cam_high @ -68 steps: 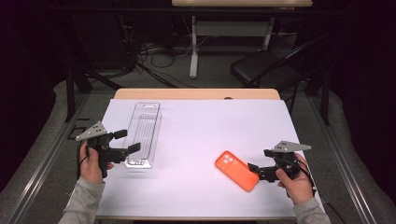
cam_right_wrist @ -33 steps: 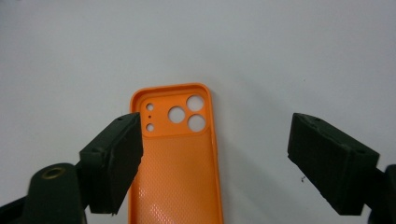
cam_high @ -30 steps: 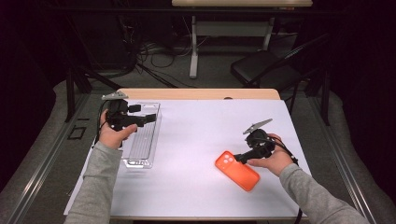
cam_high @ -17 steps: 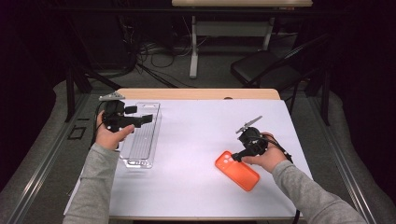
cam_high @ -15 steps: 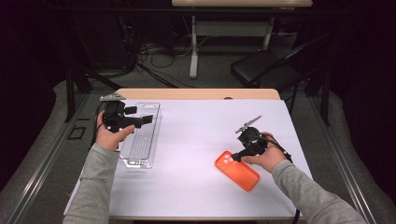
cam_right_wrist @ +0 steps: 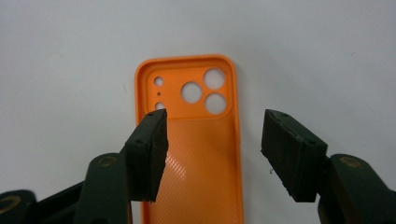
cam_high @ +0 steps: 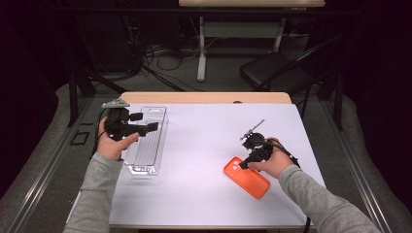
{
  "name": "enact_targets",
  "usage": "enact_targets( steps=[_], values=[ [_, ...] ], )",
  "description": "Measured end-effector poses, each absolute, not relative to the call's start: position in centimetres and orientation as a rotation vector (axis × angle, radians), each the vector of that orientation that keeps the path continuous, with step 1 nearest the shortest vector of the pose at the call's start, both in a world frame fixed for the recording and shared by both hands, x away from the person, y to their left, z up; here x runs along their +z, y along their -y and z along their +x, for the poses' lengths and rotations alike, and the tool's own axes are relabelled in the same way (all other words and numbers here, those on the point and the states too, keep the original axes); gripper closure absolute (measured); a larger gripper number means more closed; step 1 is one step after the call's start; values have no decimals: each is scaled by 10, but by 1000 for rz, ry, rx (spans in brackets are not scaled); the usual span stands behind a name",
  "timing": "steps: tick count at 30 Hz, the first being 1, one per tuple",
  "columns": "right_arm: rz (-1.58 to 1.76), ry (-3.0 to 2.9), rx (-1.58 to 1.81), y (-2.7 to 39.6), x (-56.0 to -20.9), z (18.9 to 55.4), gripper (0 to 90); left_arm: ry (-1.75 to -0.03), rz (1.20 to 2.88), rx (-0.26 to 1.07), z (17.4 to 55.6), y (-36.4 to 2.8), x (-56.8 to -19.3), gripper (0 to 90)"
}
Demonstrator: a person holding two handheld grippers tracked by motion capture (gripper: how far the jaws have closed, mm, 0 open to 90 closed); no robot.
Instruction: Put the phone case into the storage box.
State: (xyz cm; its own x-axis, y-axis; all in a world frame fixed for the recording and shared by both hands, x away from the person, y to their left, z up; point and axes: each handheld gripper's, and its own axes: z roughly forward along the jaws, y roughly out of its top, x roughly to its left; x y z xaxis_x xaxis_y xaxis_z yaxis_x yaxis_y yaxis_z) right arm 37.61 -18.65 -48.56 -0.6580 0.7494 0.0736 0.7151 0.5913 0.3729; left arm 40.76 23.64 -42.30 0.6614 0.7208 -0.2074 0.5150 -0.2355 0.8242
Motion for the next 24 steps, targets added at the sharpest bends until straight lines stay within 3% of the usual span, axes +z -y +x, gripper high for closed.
enact_targets(
  steps=[1,12,21,24],
  values=[
    [1288,-2745,554,187,-488,376,456,-973,1905,263,408,-237,-423,152],
    [1267,-2799,454,184,-497,378,549,-993,1891,263,407,-243,-424,151],
    [1229,-2774,428,183,-502,378,547,-1006,1873,266,407,-249,-423,153],
    [1260,-2759,397,184,-501,381,590,-1011,1855,267,407,-254,-422,153]
  ],
)
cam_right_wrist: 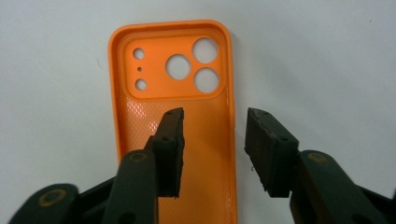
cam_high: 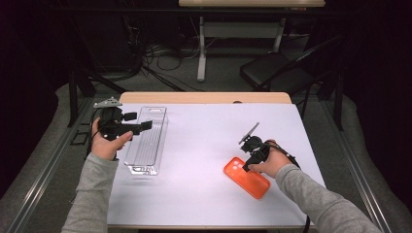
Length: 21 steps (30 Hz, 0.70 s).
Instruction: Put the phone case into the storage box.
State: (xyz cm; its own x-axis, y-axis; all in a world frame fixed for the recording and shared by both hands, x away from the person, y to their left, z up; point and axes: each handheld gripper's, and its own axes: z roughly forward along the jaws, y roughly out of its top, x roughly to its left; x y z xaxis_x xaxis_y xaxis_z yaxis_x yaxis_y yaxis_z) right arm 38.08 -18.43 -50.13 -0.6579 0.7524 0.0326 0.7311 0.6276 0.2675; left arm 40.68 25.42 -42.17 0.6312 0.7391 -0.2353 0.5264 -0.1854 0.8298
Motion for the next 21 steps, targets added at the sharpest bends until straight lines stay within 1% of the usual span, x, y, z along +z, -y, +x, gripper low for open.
enact_targets(
  steps=[3,4,5,9,12,21],
  values=[
    [1267,-2761,356,185,-500,382,616,-1012,1853,266,407,-256,-422,153],
    [1291,-2722,448,185,-506,382,643,-1018,1850,267,407,-257,-422,153],
    [1270,-2761,364,186,-502,383,650,-1018,1850,267,407,-257,-422,153],
    [1258,-2793,277,187,-502,385,688,-1023,1846,269,407,-259,-423,153],
    [1252,-2782,286,187,-506,385,714,-1027,1845,266,407,-259,-423,153],
    [1241,-2811,219,188,-510,387,757,-1032,1848,267,408,-260,-424,153]
  ],
)
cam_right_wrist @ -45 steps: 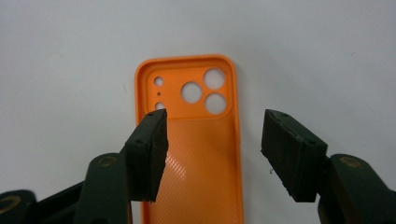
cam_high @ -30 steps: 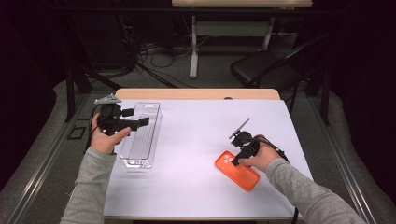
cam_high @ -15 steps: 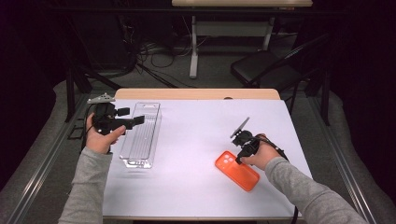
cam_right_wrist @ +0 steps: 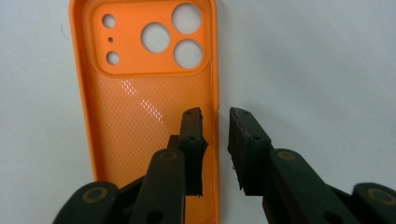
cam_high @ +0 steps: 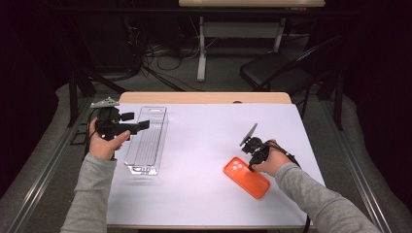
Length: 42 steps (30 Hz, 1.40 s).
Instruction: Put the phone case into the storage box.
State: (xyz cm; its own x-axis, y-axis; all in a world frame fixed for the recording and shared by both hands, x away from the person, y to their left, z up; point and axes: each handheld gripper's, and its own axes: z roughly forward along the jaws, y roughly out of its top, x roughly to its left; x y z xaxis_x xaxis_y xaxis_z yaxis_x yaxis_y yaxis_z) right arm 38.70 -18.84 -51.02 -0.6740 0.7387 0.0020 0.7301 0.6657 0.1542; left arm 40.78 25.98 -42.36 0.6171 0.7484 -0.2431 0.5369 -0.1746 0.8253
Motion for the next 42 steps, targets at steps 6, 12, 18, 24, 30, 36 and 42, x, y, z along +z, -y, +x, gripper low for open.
enact_targets(
  steps=[6,12,18,24,30,36,42],
  values=[
    [1249,-2822,200,190,-514,388,781,-1034,1836,267,407,-263,-422,153],
    [1244,-2832,178,193,-518,390,814,-1042,1824,269,407,-265,-422,153],
    [1255,-2822,230,193,-522,389,843,-1043,1828,269,407,-265,-423,153],
    [1260,-2837,167,190,-522,389,863,-1045,1827,266,408,-265,-423,153],
    [1251,-2836,206,191,-525,390,879,-1052,1822,267,408,-268,-424,153],
    [1244,-2856,133,190,-521,391,884,-1057,1824,265,409,-267,-425,153],
    [1246,-2861,116,190,-520,391,886,-1057,1825,266,409,-267,-425,154]
  ],
)
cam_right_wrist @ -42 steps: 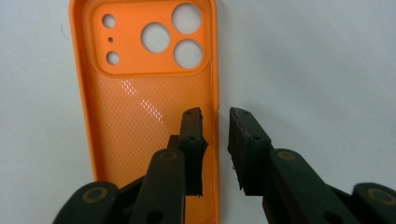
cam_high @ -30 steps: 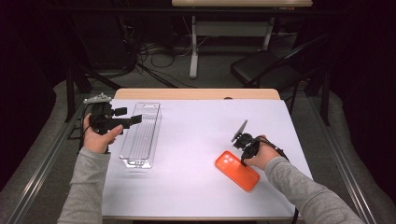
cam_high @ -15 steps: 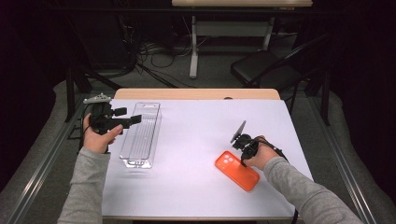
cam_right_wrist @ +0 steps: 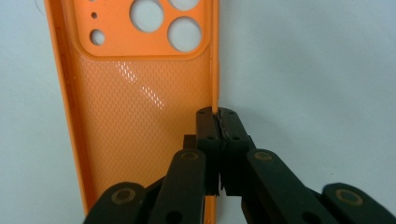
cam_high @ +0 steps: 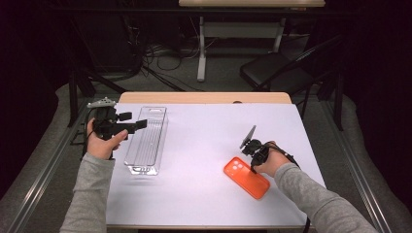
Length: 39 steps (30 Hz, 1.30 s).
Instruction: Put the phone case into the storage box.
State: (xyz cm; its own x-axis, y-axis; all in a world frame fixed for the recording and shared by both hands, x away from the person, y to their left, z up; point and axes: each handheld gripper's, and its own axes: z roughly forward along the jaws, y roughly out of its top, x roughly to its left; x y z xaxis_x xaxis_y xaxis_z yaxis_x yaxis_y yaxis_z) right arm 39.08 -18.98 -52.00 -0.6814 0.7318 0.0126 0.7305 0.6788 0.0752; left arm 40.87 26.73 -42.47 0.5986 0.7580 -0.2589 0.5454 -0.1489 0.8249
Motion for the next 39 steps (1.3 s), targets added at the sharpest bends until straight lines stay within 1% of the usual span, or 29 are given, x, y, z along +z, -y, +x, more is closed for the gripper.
enact_targets(
  steps=[14,16,22,23,24,25,27,33,39],
  values=[
    [1258,-2853,132,191,-516,390,889,-1059,1831,267,409,-266,-426,153],
    [1254,-2838,191,192,-517,389,889,-1059,1826,270,409,-267,-426,153],
    [1268,-2826,217,195,-503,385,889,-1059,1833,269,409,-266,-425,153],
    [1314,-2666,596,195,-516,379,889,-1059,1830,268,409,-265,-425,153],
    [1287,-2702,540,197,-510,380,889,-1058,1831,271,409,-264,-426,153],
    [1344,-2766,329,196,-496,378,889,-1056,1834,270,409,-264,-426,153],
    [1283,-2774,364,199,-492,379,889,-1054,1836,271,409,-264,-426,153],
    [1302,-2710,521,201,-480,372,889,-1052,1844,273,410,-262,-427,153],
    [1334,-2664,594,199,-470,366,889,-1050,1844,273,409,-261,-427,153]
  ],
)
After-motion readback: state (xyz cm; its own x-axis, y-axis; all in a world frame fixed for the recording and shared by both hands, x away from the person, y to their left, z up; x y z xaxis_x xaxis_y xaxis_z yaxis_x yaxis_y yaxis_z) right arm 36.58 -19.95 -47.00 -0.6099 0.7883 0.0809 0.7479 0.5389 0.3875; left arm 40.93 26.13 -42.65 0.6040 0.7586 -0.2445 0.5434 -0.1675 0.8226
